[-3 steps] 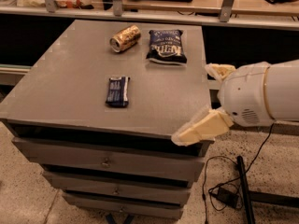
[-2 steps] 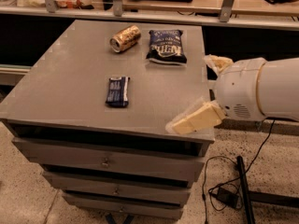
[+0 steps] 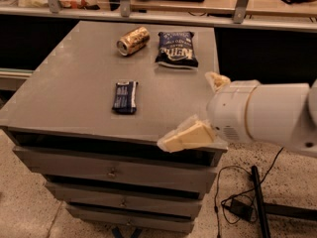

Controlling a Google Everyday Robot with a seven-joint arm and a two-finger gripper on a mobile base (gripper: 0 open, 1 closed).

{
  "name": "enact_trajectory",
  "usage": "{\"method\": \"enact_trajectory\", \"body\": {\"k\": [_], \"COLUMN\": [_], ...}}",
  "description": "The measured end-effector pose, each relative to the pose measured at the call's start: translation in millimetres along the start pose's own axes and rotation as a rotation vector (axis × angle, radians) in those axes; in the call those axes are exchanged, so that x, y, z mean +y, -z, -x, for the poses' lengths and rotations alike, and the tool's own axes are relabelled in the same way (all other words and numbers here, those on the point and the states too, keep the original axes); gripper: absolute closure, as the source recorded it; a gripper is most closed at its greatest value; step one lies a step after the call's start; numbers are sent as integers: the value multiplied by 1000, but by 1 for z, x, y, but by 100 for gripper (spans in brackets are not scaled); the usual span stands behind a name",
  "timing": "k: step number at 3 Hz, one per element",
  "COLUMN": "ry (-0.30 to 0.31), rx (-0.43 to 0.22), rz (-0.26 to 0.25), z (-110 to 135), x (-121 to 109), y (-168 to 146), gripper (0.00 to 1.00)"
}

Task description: Pick rxbar blueberry

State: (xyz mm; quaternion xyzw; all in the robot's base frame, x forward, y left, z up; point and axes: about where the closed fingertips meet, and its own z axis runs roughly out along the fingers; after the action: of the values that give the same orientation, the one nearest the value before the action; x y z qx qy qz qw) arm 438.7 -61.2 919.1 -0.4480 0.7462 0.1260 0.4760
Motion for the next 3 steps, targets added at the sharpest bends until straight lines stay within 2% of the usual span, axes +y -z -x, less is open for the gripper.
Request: {"method": "enact_trajectory", "body": {"k": [1, 2, 3], "ry": [-52, -62, -56], "rx": [-28, -62, -80], "rz": [-61, -102, -104], "z": [0, 12, 20], "x": [11, 18, 28], "y": [-29, -56, -84], "gripper": [0, 0, 0]}}
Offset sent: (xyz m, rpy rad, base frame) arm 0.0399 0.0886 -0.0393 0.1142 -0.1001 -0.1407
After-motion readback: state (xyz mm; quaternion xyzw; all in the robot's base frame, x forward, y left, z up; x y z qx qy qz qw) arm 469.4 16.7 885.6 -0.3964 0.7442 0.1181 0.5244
